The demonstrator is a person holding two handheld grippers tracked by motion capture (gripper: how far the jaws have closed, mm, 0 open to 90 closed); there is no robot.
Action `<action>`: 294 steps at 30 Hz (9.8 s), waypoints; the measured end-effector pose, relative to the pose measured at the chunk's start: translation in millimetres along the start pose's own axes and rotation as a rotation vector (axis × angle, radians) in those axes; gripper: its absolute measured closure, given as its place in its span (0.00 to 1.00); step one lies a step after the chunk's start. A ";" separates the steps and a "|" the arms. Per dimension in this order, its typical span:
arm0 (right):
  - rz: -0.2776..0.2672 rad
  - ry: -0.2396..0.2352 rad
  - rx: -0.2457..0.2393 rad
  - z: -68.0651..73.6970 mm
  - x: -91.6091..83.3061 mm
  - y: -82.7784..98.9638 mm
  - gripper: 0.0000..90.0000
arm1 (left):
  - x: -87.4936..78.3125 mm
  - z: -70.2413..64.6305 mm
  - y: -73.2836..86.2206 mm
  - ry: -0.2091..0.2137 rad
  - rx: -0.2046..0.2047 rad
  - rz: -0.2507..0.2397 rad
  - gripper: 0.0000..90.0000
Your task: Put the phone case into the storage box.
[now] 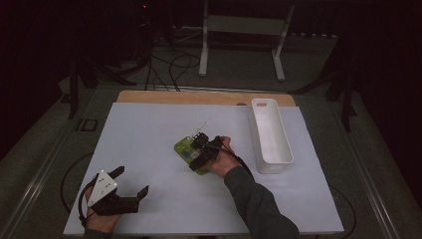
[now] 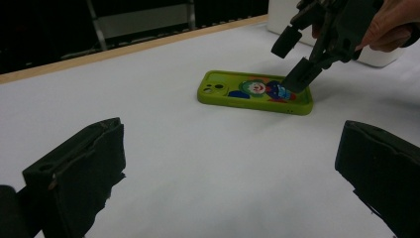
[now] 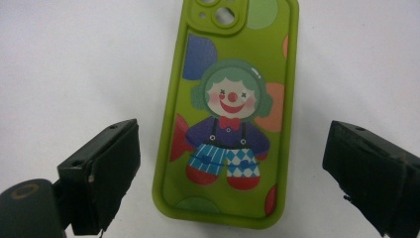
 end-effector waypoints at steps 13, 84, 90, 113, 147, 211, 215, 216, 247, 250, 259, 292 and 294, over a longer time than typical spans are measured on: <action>0.006 -0.009 0.004 1.7 6.6 2.4 0.08 | -0.3 0.4 0.1 -0.001 0.000 0.000 0.00; 0.055 0.003 -0.004 3.6 19.4 10.9 0.16 | -0.4 0.6 0.3 -0.003 0.000 0.002 0.00; 0.043 0.011 -0.010 3.5 16.5 10.1 0.16 | -0.1 0.5 0.3 -0.002 0.000 0.003 0.00; -0.015 0.040 0.004 0.3 2.2 8.2 0.17 | 0.3 0.8 0.7 -0.004 -0.003 0.007 0.00; -0.167 0.074 0.040 -2.2 -22.9 6.2 0.17 | -0.6 3.0 0.9 -0.016 -0.013 0.007 0.00; -0.410 0.109 0.088 -6.9 -59.6 19.7 0.17 | 11.3 2.7 -24.6 -0.006 -0.065 0.013 0.00; -0.422 0.111 0.088 -6.2 -61.8 20.5 0.17 | 15.1 4.0 -30.2 -0.006 -0.077 0.017 0.00; -0.425 0.109 0.089 -5.9 -62.4 20.7 0.17 | 16.2 4.2 -31.9 -0.005 -0.079 0.018 0.00; -0.518 0.121 0.101 -5.7 -77.7 28.5 0.17 | 61.3 2.7 -67.8 0.064 -0.157 0.040 0.01; -0.523 0.121 0.101 -5.4 -78.3 28.3 0.17 | 67.8 2.9 -69.7 0.068 -0.163 0.046 0.01; -0.540 0.120 0.101 -4.3 -81.0 28.4 0.17 | 80.7 0.6 -75.3 0.097 -0.181 0.046 0.02; -0.589 0.111 0.094 0.8 -85.2 26.6 0.17 | 107.3 -18.2 -97.2 0.180 -0.204 0.039 0.09; -0.590 0.110 0.094 1.6 -84.9 26.2 0.17 | 108.1 -19.6 -98.1 0.178 -0.205 0.039 0.11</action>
Point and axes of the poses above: each handheld gripper's, and its own axes: x roughly forward along the jaws, y roughly out of its underside, z roughly to its left, the point moved 4 cm from there along x, roughly forward along the jaws
